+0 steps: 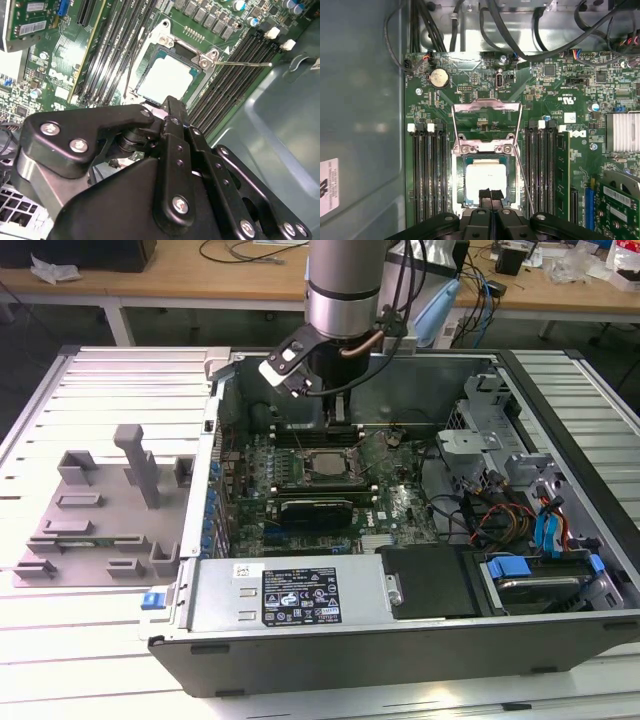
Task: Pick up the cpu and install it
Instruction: 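Close the cpu cover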
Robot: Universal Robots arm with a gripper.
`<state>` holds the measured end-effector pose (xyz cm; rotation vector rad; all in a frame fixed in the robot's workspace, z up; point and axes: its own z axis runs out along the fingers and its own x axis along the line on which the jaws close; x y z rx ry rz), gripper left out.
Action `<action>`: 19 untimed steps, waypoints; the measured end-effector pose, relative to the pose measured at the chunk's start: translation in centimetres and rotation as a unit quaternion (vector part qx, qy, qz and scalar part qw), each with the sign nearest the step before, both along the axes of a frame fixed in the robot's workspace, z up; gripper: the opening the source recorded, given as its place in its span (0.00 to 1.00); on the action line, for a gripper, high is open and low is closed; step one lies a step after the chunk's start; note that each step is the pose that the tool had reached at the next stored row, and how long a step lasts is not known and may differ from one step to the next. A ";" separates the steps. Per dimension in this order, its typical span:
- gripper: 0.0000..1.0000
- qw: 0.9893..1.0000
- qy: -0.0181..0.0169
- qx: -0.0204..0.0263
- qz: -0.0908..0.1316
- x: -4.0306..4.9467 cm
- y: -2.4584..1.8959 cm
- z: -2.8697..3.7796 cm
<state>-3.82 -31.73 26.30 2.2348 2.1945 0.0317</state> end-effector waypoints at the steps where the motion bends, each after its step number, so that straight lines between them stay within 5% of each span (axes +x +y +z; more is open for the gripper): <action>1: 0.11 1.000 0.000 0.000 0.000 0.00 0.00 0.37; 10: 0.11 1.000 0.000 0.000 0.000 0.07 0.00 0.49; 19: 0.11 1.000 0.000 0.000 0.000 1.45 0.00 0.48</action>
